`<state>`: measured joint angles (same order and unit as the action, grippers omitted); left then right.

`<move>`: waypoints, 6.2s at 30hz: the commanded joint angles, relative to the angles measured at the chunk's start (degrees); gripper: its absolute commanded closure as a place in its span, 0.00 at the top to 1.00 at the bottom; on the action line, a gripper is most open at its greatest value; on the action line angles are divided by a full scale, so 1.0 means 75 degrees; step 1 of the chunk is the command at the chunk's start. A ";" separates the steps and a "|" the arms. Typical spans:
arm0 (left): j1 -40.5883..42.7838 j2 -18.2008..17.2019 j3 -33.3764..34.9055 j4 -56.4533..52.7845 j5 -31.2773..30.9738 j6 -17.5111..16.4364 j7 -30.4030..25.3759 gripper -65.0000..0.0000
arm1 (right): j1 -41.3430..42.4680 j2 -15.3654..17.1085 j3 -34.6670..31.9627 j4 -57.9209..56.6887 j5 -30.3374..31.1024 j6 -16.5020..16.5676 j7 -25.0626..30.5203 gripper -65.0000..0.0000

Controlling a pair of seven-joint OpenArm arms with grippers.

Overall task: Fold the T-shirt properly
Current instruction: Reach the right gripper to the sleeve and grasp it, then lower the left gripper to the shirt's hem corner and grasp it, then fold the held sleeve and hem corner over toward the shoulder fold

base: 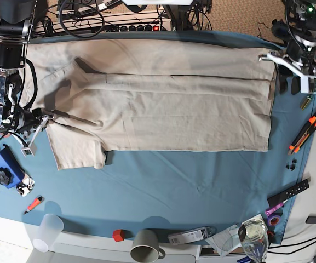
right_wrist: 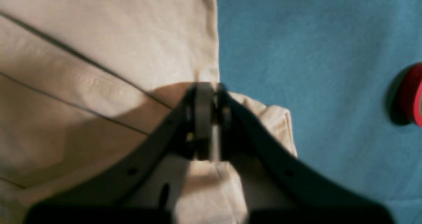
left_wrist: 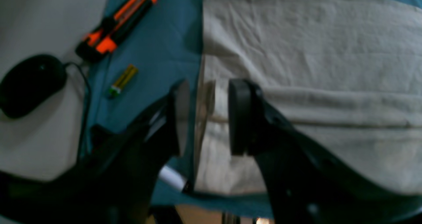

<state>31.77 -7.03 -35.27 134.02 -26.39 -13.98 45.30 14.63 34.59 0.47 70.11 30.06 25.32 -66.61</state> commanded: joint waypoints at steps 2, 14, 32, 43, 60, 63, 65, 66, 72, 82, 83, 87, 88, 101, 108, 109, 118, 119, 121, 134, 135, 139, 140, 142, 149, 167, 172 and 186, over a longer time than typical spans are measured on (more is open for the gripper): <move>-0.0149 -0.0061 -0.0015 0.0131 -0.0044 -0.0006 -0.0189 0.32 | 0.0192 0.0172 0.0052 0.0125 0.0047 -0.0012 0.0079 0.23; -0.0988 -0.0227 0.1769 -0.0941 0.1839 -0.0006 -0.0819 0.33 | 0.0233 0.0169 0.1673 0.0560 0.0335 -0.0210 0.0635 0.35; -0.3337 -0.0618 0.2235 -0.3550 0.2978 0.0493 -0.0423 0.33 | 0.0822 0.0149 0.2678 0.0530 -0.0015 -0.0195 0.1230 0.35; -0.3366 -0.0883 0.2235 -0.3337 0.2328 0.0487 0.0790 0.51 | 0.1577 -0.0519 0.1719 -0.1580 -0.0216 0.0434 0.1766 0.35; -0.3998 -0.0973 0.2238 -0.4380 0.2168 0.0440 0.0251 0.51 | 0.2215 -0.1376 0.1236 -0.3418 -0.1582 0.0277 0.2396 0.35; -0.4637 -0.1201 0.2235 -0.5196 0.1609 -0.0070 0.0664 0.51 | 0.2212 -0.1440 0.1236 -0.3418 -0.1559 0.0277 0.2328 0.35; -0.5045 -0.1364 0.2235 -0.5566 0.1157 -0.0274 0.0935 0.51 | 0.2212 -0.1457 0.1236 -0.3418 -0.1559 0.0277 0.2328 0.35; -0.5228 -0.1443 0.2235 -0.5738 0.1081 -0.0294 0.0927 0.51 | 0.2215 -0.1457 0.1236 -0.3418 -0.1562 0.0280 0.2326 0.35; -0.6242 -0.1600 0.2238 -0.6933 0.0807 -0.0303 0.1096 0.51 | 0.2215 -0.1457 0.1236 -0.3418 -0.1559 0.0277 0.2311 0.35; -0.6886 -0.1580 0.2235 -0.8702 0.0627 -0.0344 0.1792 0.51 | 0.2215 -0.1457 0.1236 -0.3413 -0.1550 0.0321 0.2311 0.35; -0.6883 -0.1580 0.2235 -0.8789 0.0624 -0.0344 0.1751 0.51 | 0.2215 -0.1457 0.1236 -0.3413 -0.1542 0.0353 0.2308 0.35; -0.6883 -0.1475 0.2235 -0.9031 0.0475 -0.0353 0.1781 0.48 | 0.2215 -0.1460 0.1236 -0.3413 -0.1443 0.0580 0.2305 0.35; -0.6883 -0.1422 0.2235 -0.9055 0.0481 -0.0350 0.1853 0.46 | 0.2215 -0.1460 0.1236 -0.3413 -0.1349 0.0592 0.2299 0.35; -0.6883 -0.1204 0.2235 -0.9063 -0.0070 -0.0321 0.3130 0.00 | 0.2218 -0.1460 0.1236 -0.3413 -0.1131 0.0592 0.1903 0.00; -0.6889 -0.1207 0.2235 -0.8903 -0.0070 -0.0187 0.3223 0.00 | 0.2218 -0.1457 0.1236 -0.3214 -0.1128 0.0577 0.1909 0.00; -0.6889 -0.1209 0.2235 -0.8804 -0.0070 -0.0047 0.3235 0.00 | 0.2218 -0.1454 0.1239 -0.3098 -0.1131 0.0571 0.1903 0.00; -0.6927 -0.1480 0.2232 -0.7834 -0.0600 0.0052 0.3529 0.00 | 0.2215 -0.1454 0.1239 -0.1731 -0.1131 0.0417 0.1711 0.00; -0.6927 -0.1518 0.2229 -0.7804 -0.0600 0.0052 0.3535 0.00 | 0.2212 -0.1454 0.1250 -0.1629 -0.1128 0.0417 0.1670 0.00; -0.6927 -0.1594 0.2229 -0.7761 -0.0635 0.0052 0.3567 0.00 | 0.2189 -0.1434 0.1250 -0.1419 -0.1128 0.0417 0.1658 0.00; -0.6924 -0.1923 0.2229 -0.7449 -0.1466 -0.0353 0.3847 0.00 | 0.2025 -0.0924 0.1253 0.0041 -0.0015 0.0423 0.0577 0.00; -0.6924 -0.1923 0.2229 -0.7443 -0.1460 -0.0353 0.3888 0.00 | 0.2025 -0.0863 0.1253 0.0073 0.0038 0.0425 0.0504 0.00; -0.6901 -0.1923 0.2229 -0.7359 -0.1515 -0.0353 0.3975 0.00 | 0.2002 -0.0632 0.1265 0.0114 0.0449 0.0513 0.0055 0.00; -0.6881 -0.1923 0.2229 -0.7318 -0.1545 -0.0353 0.3990 0.00 | 0.1976 -0.0586 0.1282 0.0114 0.0557 0.0574 0.0032 0.00; -0.6837 -0.1923 0.2229 -0.7204 -0.1547 -0.0356 0.4016 0.00 | 0.1848 -0.0554 0.1434 0.0128 0.0656 0.0650 -0.0003 0.00; -0.6324 -0.1923 0.2229 -0.6615 -0.1664 -0.0533 0.4074 0.00 | 0.0822 -0.0565 0.2206 0.0918 0.1078 0.0944 -0.0125 0.00; -0.4870 -0.1923 0.1064 -0.5485 -0.2661 -0.0950 0.4127 0.00 | -0.1110 -0.0571 0.3410 0.2591 0.1722 0.1218 -0.0350 0.00; -0.4444 -0.1923 0.1064 -0.4791 -0.2664 -0.1128 0.4100 0.00 | -0.1626 -0.0571 0.3596 0.2987 0.1851 0.1288 -0.0388 0.00; -0.3290 -0.1918 0.1061 -0.3727 -0.2655 -0.1145 0.3960 0.00 | -0.3136 -0.0831 0.4599 0.4150 0.2148 0.1422 -0.0472 0.00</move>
<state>7.77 -20.49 -27.03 105.03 -45.52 -22.39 76.05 -9.45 27.11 34.24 100.18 45.41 35.90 -71.09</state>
